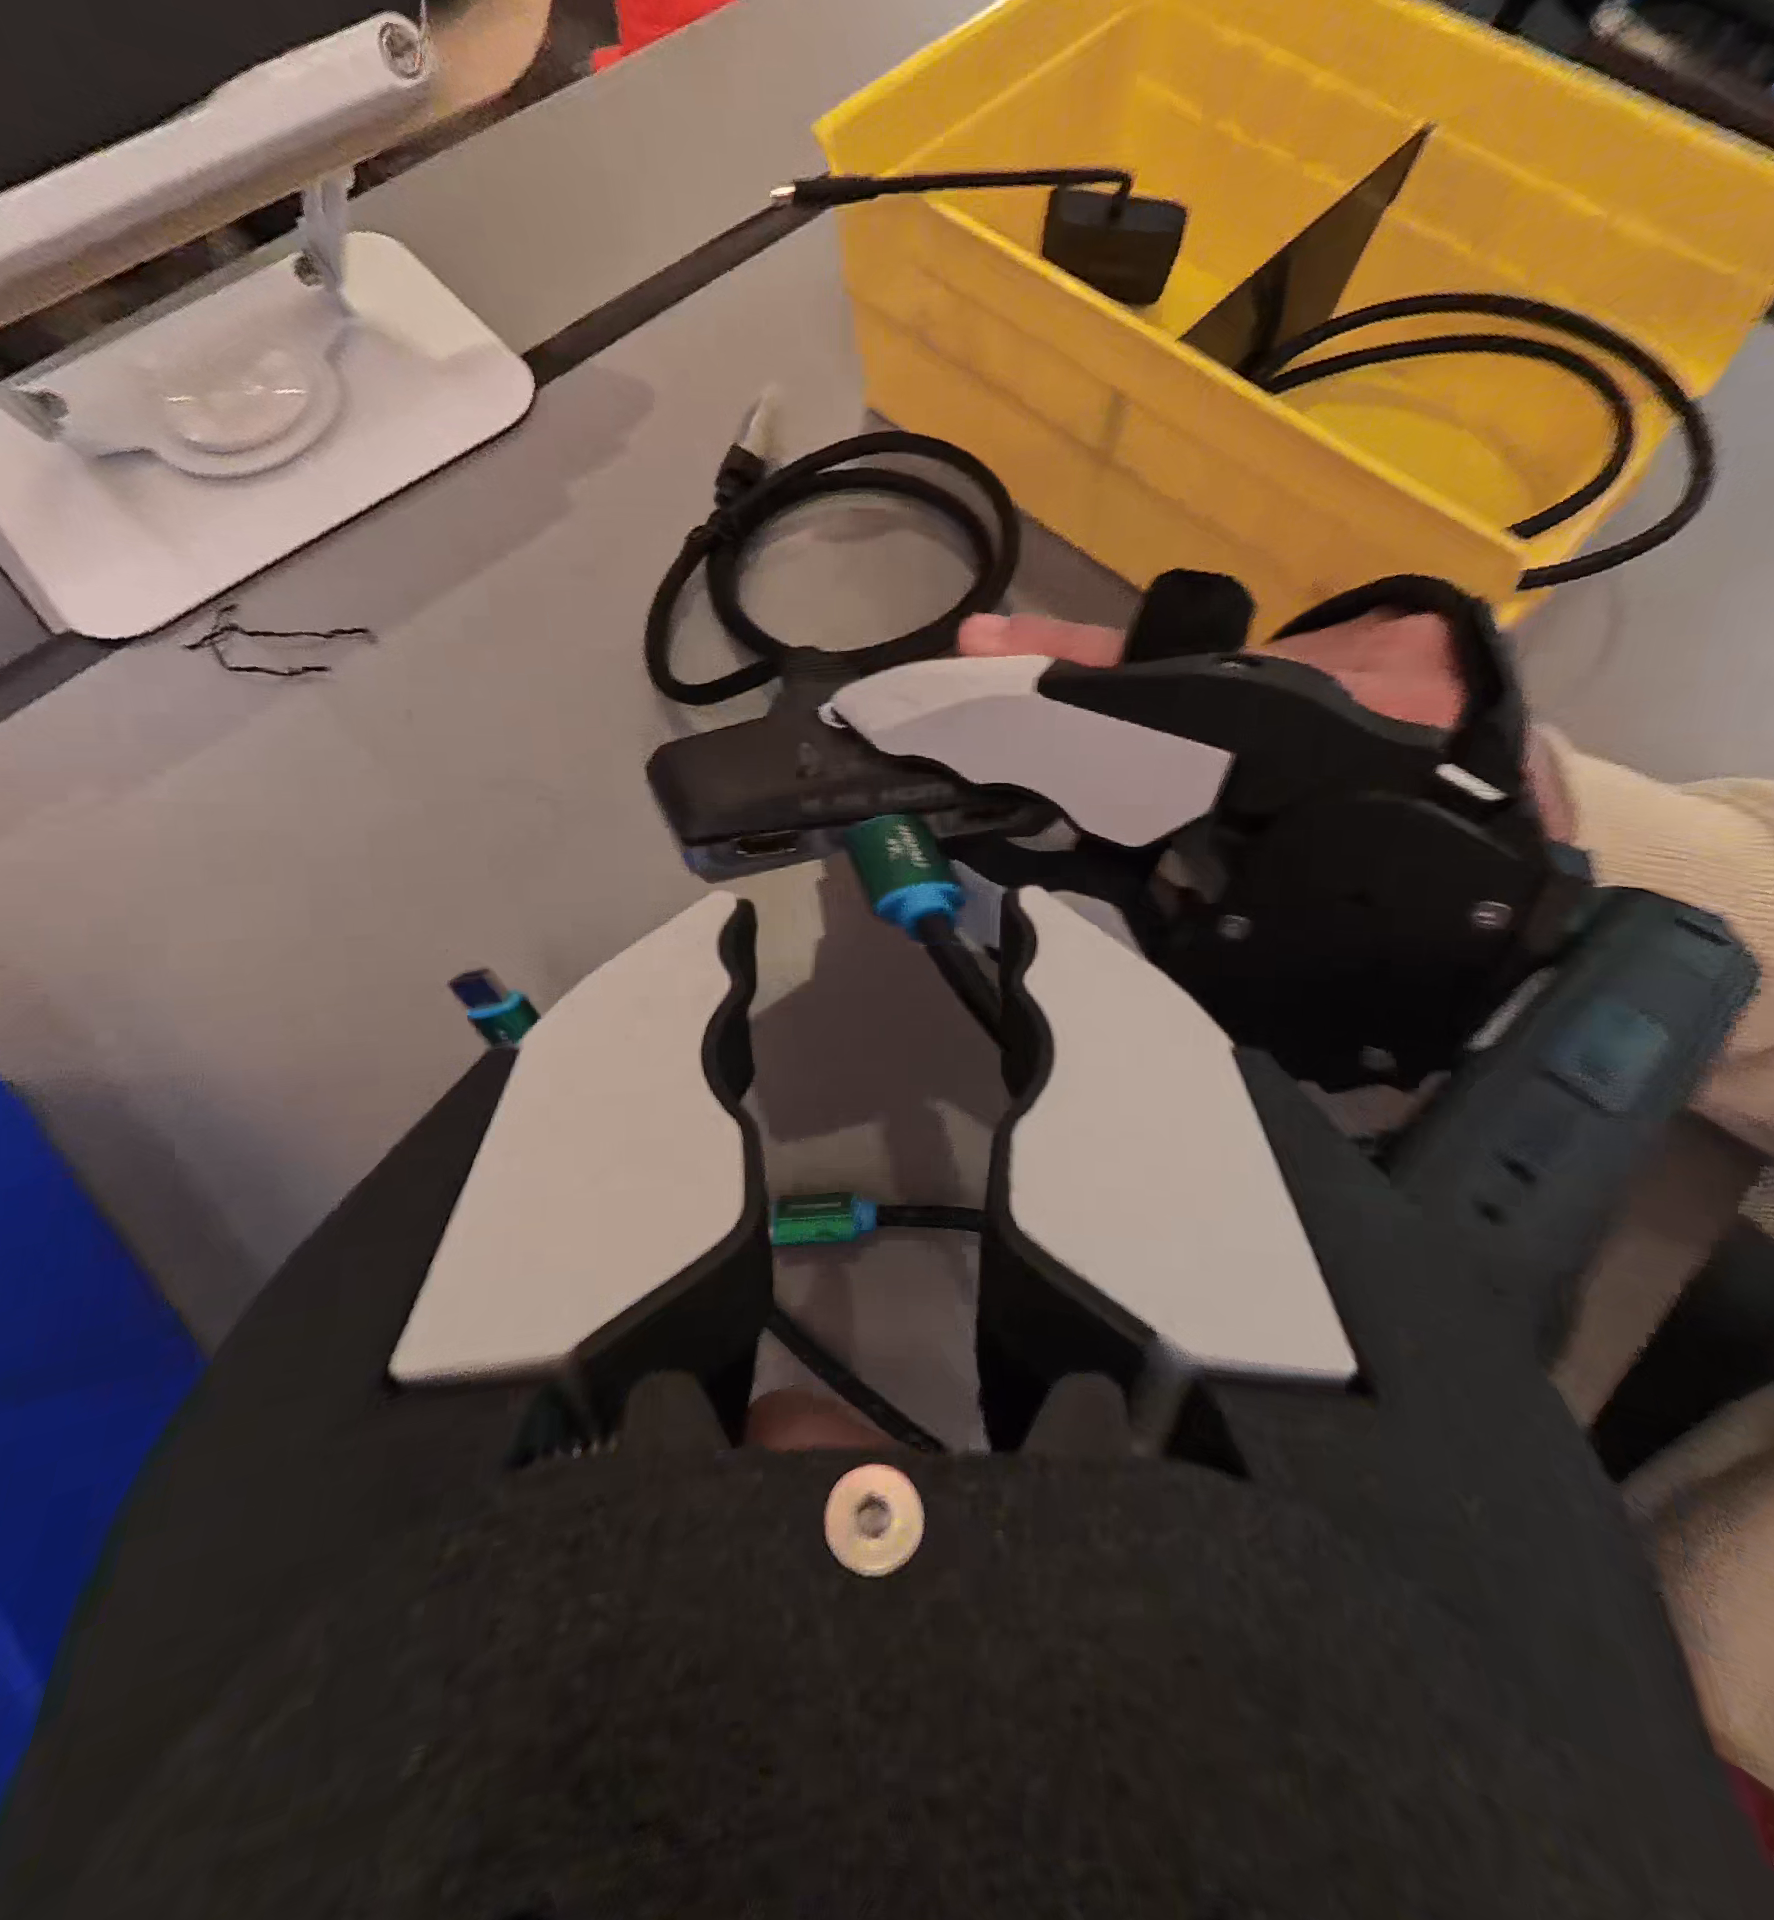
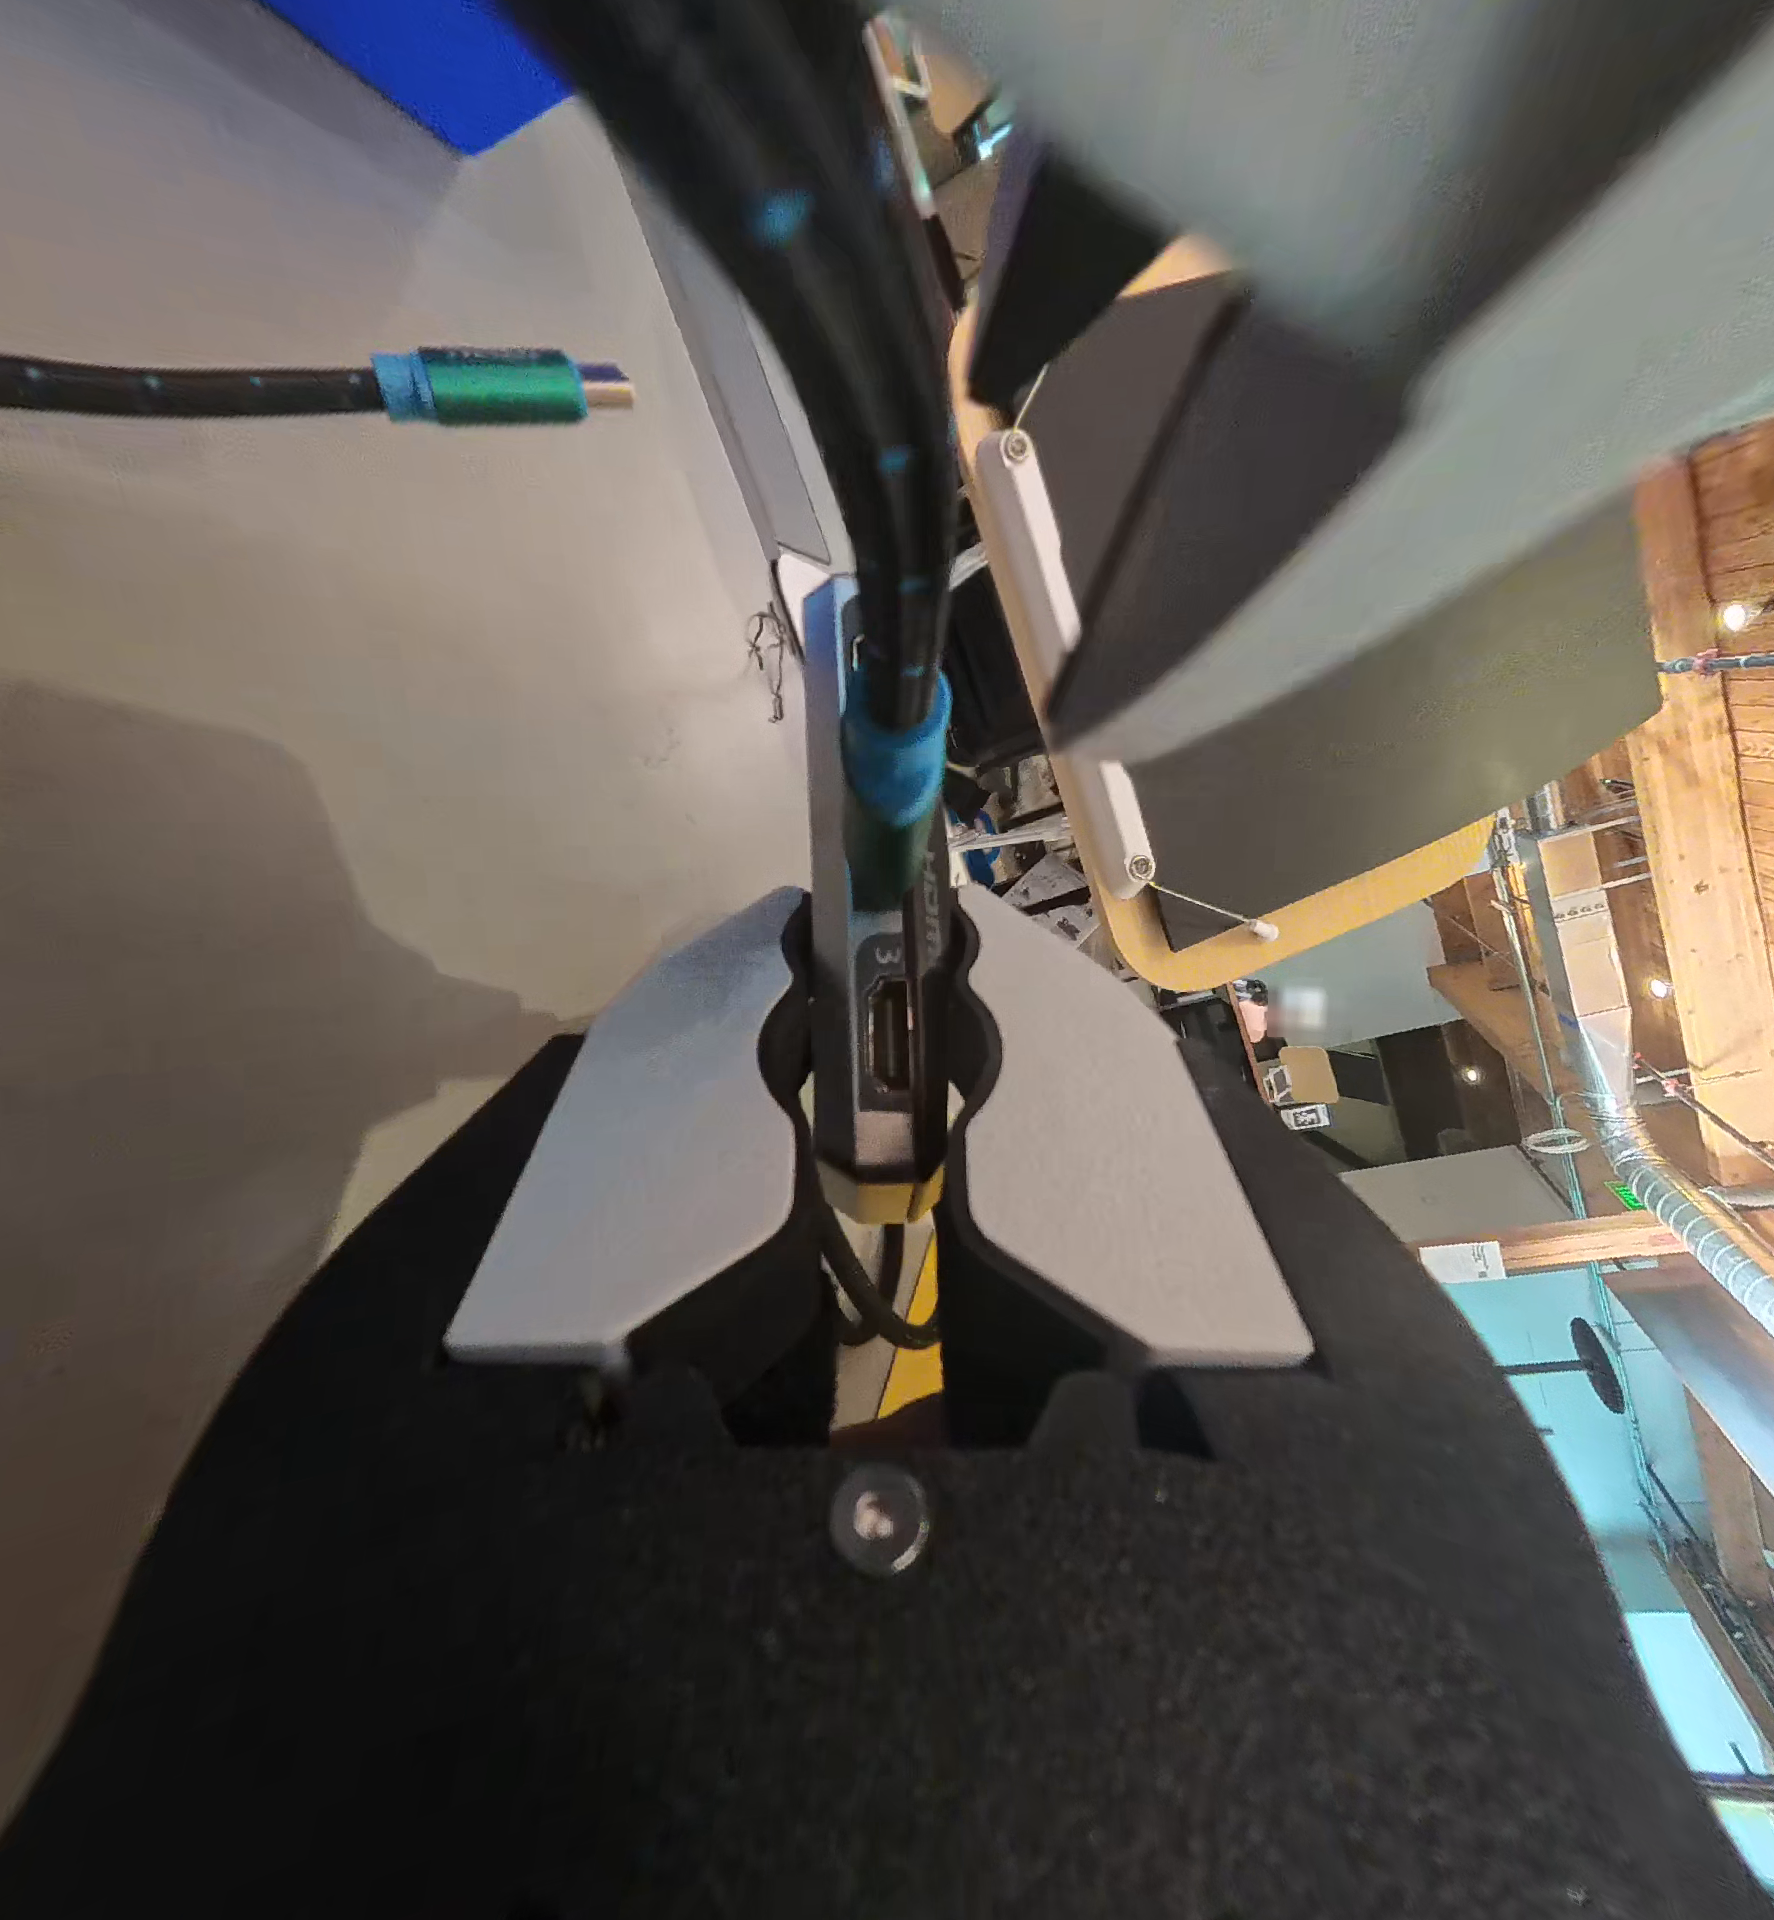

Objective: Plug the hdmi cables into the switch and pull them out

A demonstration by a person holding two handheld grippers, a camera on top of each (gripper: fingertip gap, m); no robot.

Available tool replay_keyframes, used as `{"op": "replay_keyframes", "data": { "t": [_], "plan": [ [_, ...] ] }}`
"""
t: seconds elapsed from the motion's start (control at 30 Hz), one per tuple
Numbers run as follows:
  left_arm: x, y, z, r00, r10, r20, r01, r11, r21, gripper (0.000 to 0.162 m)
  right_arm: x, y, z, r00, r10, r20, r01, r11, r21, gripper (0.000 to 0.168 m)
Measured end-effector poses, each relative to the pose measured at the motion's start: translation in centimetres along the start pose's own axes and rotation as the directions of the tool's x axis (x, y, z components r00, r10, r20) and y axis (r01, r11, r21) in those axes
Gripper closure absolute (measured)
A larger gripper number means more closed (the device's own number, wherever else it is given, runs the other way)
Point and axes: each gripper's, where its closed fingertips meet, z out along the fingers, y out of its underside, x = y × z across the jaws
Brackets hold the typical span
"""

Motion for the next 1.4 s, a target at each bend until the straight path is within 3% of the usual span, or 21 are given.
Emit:
{"op": "replay_keyframes", "data": {
  "t": [0.23, 0.33, 0.47, 0.57, 0.63, 0.77, 0.83, 1.0, 1.4],
  "plan": [
    [-2.3, -2.0, -2.3, 0.998, -0.054, 0.03, 0.05, 0.992, 0.114, 0.119, 0.2, -0.3, -0.2, 1.0, 0.007, -0.027, -0.006, 1.0, 0.02, 0.147],
    [-3.6, 0.9, -1.1, 0.991, 0.087, 0.099, -0.096, 0.991, 0.096, 0.119, 0.8, -0.8, -0.6, 0.997, 0.066, -0.03, -0.065, 0.996, 0.055, 0.147],
    [-2.0, 4.5, 2.2, 0.959, 0.269, 0.094, -0.28, 0.949, 0.147, 0.117, 1.0, -0.8, -0.5, 0.995, 0.096, -0.006, -0.096, 0.994, 0.046, 0.147],
    [-0.5, 3.2, 2.6, 0.947, 0.29, 0.137, -0.318, 0.905, 0.282, 0.118, 0.3, -0.9, -0.4, 0.997, 0.072, 0.006, -0.072, 0.997, 0.032, 0.147],
    [-0.3, 1.6, 1.8, 0.94, 0.274, 0.201, -0.332, 0.868, 0.37, 0.128, -0.2, -1.1, -0.4, 0.999, 0.044, 0.006, -0.044, 0.999, 0.025, 0.147],
    [-0.6, 0.9, 2.3, 0.933, 0.251, 0.256, -0.335, 0.865, 0.373, 0.127, -0.6, -1.5, -0.6, 0.999, 0.033, 0.002, -0.033, 0.999, 0.022, 0.147],
    [-0.3, 1.1, 2.4, 0.933, 0.258, 0.25, -0.339, 0.864, 0.373, 0.141, -0.6, -1.7, -0.6, 1.0, 0.019, -0.005, -0.019, 1.0, 0.021, 0.147],
    [-0.4, 1.5, 2.6, 0.956, 0.196, 0.219, -0.264, 0.899, 0.349, 0.141, -0.9, -1.5, -0.5, 1.0, 0.026, 0.012, -0.027, 0.999, 0.02, 0.147],
    [-1.0, 2.6, 1.5, 0.931, 0.25, 0.265, -0.333, 0.88, 0.339, 0.142, -1.9, -2.8, -0.4, 0.999, 0.032, 0.031, -0.033, 0.999, 0.028, 0.147]
  ]
}}
